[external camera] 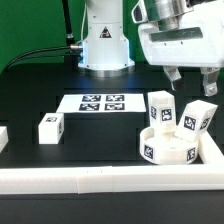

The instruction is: Assemble stool

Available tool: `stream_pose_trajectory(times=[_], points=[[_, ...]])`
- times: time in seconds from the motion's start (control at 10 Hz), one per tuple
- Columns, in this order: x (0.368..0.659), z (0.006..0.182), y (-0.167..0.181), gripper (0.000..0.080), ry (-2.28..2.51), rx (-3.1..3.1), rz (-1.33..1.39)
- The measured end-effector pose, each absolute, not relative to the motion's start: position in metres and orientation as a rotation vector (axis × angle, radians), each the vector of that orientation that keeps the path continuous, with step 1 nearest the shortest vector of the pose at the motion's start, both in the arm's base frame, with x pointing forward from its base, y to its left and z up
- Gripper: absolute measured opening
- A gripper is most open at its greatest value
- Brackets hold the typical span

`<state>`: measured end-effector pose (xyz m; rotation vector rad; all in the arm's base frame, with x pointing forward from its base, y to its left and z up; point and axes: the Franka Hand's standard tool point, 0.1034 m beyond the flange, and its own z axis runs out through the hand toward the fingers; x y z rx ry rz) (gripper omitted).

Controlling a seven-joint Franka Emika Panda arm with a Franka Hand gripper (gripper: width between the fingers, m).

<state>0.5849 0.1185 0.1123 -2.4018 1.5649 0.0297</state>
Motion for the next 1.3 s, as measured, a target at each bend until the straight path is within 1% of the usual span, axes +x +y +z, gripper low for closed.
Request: stream_pose_trajectory(times=[0.1, 0.3, 0.4, 0.6, 1.1, 1.3], points=[[0.585, 0.112, 0.118, 0.0649, 1.468, -2.463, 0.014], [0.582, 0.111, 0.111, 0.0649, 1.1, -2.701, -0.007], [0.586, 0.115, 0.115, 0.0649, 0.82, -2.85, -0.031], [0.592, 0.122, 0.121, 0.0649, 0.506, -2.965, -0.014], [0.594, 0.12, 0.118, 0.0649, -0.054, -3.054, -0.03], [0.598, 0.114, 0.117, 0.0649, -0.439, -3.087, -0.076]])
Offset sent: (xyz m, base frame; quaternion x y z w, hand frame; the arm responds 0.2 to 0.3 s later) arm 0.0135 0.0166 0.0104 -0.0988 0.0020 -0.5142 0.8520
